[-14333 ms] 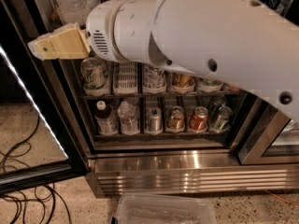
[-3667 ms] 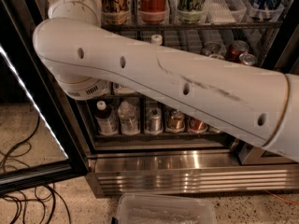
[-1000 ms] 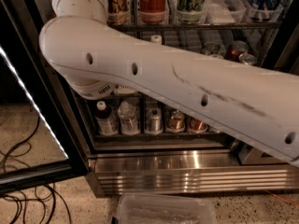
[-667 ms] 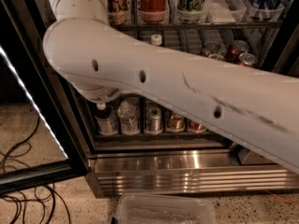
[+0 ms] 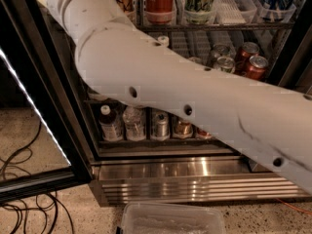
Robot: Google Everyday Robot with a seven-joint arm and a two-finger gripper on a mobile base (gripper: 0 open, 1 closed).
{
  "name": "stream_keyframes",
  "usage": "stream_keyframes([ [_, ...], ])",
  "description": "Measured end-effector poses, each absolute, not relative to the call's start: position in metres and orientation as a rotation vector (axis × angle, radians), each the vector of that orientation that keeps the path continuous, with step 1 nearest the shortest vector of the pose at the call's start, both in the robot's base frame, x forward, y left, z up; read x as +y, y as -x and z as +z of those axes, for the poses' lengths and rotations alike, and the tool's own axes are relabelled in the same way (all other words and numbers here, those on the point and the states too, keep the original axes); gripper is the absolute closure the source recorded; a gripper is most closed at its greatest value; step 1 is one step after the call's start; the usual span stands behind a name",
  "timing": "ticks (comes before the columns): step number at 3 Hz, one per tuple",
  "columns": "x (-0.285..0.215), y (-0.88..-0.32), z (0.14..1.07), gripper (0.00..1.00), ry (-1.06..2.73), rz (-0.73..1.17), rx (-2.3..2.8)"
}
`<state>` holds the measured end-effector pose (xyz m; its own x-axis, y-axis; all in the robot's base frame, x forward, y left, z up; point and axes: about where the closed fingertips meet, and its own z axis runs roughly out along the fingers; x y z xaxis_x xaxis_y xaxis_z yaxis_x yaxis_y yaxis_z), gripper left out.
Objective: Pick water bottle from top shelf of fridge
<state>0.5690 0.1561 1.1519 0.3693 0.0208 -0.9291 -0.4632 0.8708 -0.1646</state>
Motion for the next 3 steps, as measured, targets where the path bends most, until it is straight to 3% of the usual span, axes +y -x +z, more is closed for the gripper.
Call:
stream_keyframes([
  [1, 0.161, -0.558, 1.14, 1.0, 0.496, 0.431, 1.199],
  [3, 0.114, -0.541, 1.065, 1.0, 0.556, 0.499, 1.461],
])
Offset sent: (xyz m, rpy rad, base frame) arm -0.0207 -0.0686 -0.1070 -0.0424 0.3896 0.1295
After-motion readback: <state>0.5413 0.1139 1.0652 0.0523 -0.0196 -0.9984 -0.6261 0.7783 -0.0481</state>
